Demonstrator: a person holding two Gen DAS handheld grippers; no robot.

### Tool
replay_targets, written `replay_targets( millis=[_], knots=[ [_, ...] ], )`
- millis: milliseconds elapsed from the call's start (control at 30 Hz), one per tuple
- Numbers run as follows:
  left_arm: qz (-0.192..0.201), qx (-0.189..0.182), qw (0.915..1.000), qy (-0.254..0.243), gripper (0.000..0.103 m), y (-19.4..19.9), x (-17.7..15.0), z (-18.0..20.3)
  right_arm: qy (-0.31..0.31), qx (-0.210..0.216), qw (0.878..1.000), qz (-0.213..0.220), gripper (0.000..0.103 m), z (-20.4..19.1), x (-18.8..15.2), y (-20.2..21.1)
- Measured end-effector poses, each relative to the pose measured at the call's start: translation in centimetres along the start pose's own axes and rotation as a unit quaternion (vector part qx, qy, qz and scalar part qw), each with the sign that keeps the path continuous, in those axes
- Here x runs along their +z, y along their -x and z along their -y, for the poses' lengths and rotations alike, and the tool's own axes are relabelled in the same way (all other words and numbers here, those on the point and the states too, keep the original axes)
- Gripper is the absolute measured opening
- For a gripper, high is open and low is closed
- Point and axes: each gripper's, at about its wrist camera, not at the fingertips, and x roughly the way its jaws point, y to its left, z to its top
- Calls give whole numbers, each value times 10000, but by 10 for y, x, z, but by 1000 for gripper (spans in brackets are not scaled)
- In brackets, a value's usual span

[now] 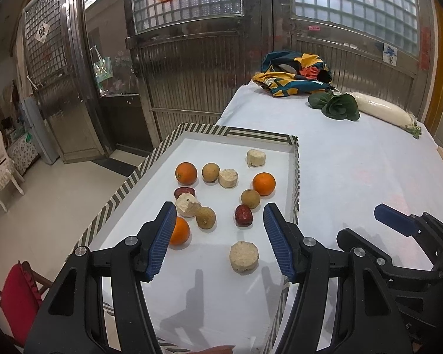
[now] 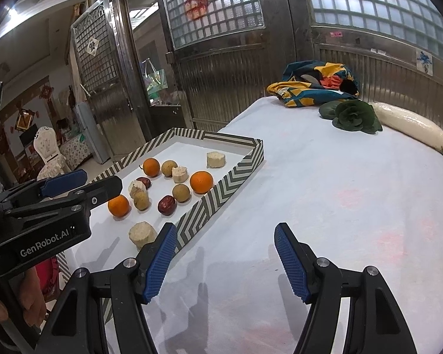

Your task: Organize fruits

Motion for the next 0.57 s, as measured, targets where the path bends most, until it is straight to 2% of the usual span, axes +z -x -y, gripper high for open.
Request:
replay_targets(
  millis=[467, 567],
  knots=[
    [86, 96, 9999, -66, 62, 0, 0, 2, -49, -7, 10000, -41, 67, 4, 0, -3],
    [54, -2, 9998, -169, 62, 2, 2, 13, -121, -17, 9999, -25, 67, 10, 0, 1]
  ],
)
